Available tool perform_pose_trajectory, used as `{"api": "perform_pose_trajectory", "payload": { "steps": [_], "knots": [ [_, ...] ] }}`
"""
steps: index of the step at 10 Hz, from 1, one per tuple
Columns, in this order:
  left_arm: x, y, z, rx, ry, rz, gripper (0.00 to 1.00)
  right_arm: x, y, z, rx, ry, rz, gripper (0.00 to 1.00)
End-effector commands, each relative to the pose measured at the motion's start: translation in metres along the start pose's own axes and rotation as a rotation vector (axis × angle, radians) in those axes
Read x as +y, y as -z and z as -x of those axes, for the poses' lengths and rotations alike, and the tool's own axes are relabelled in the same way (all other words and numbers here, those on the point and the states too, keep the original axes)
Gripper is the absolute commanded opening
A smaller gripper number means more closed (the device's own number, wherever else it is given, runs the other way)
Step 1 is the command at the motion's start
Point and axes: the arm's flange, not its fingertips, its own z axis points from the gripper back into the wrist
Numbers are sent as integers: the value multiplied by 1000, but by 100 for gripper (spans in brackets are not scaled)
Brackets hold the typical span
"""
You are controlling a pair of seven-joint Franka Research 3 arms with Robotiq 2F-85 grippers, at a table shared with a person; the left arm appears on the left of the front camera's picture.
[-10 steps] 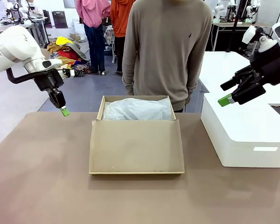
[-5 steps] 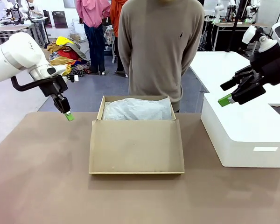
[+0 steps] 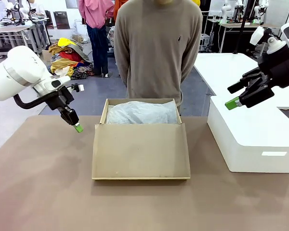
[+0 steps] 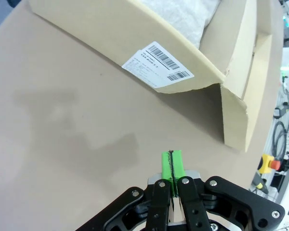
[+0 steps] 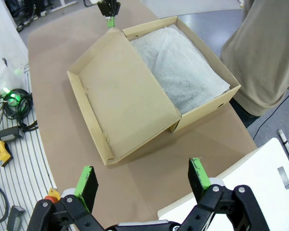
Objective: Pack the shoes into the box.
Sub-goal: Close the Shoes Box.
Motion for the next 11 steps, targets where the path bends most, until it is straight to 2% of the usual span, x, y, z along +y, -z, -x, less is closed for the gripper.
{"api": "perform_pose_trajectory", "payload": {
  "steps": [1,2,7,11],
  "knots": [
    [-8,7,7,-31,14,0,0,-2,1,-1,-28,-4,-14,100],
    [-7,8,6,1,27,-5,0,-2,1,-1,-28,-4,-14,100],
    [-3,7,1,0,-1,3,0,-2,1,-1,-28,-4,-14,100],
    [-7,25,0,-35,12,38,0,-2,1,-1,-28,-4,-14,100]
  ]
}}
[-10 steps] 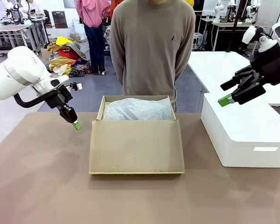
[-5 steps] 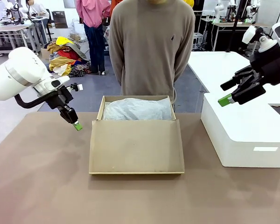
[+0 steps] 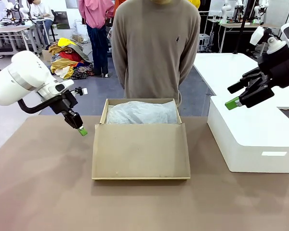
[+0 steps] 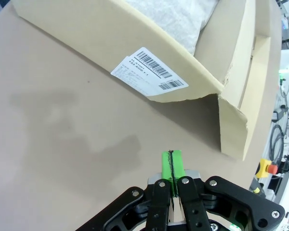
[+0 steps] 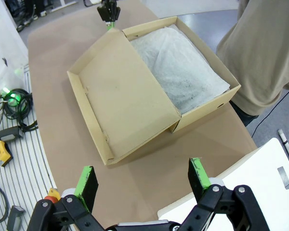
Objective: Pack the shoes into the box.
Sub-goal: Close the Shoes Box.
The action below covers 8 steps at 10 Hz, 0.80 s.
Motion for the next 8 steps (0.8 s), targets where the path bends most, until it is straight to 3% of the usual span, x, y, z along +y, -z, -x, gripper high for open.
{"api": "perform_pose_trajectory", "payload": {
  "steps": [1,8],
  "knots": [
    [-3,10,5,-34,19,26,0,-2,1,-1,-28,-4,-14,100],
    [-5,43,5,3,56,99,0,-2,1,-1,-28,-4,-14,100]
  ]
}}
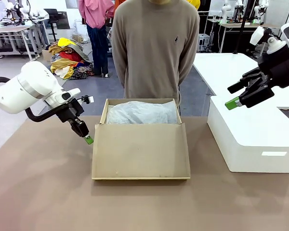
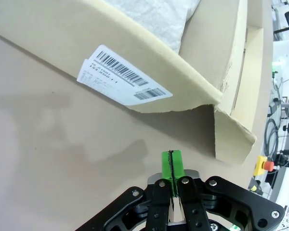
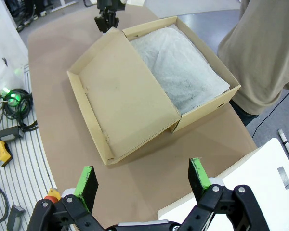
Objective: Pack the shoes into the box.
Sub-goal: Close the Shoes Box.
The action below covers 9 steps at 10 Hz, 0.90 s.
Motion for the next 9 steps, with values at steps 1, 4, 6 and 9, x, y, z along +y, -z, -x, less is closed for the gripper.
{"api": "perform_pose_trajectory", "payload": {
  "steps": [1,4,6,9],
  "knots": [
    [-1,8,3,-17,26,34,0,-2,1,-1,-28,-4,-14,100],
    [0,18,6,-15,20,61,0,-2,1,-1,-28,-4,-14,100],
    [1,24,6,-27,25,84,0,-2,1,-1,-28,-4,-14,100],
    [2,29,7,-36,20,119,0,-2,1,-1,-28,-4,-14,100]
  ]
}}
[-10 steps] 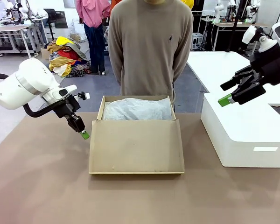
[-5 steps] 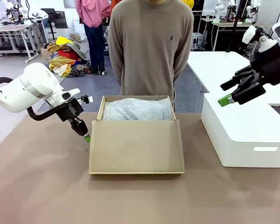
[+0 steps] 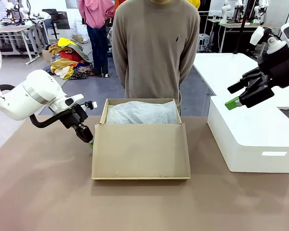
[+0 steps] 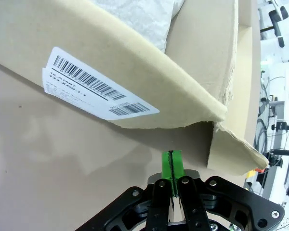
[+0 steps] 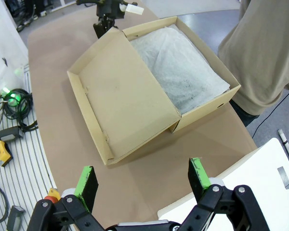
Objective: Pack the shoes into the box.
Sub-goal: Close the Shoes Box.
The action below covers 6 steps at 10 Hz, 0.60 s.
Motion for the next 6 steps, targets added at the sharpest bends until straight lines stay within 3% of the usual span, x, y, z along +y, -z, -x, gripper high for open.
{"api": "perform_pose_trajectory", "payload": {
  "steps": [1,6],
  "knots": [
    [-1,3,3,-37,20,27,0,-2,1,-1,-28,-4,-14,100],
    [0,10,2,-54,26,80,0,-2,1,-1,-28,-4,-14,100]
  ]
}}
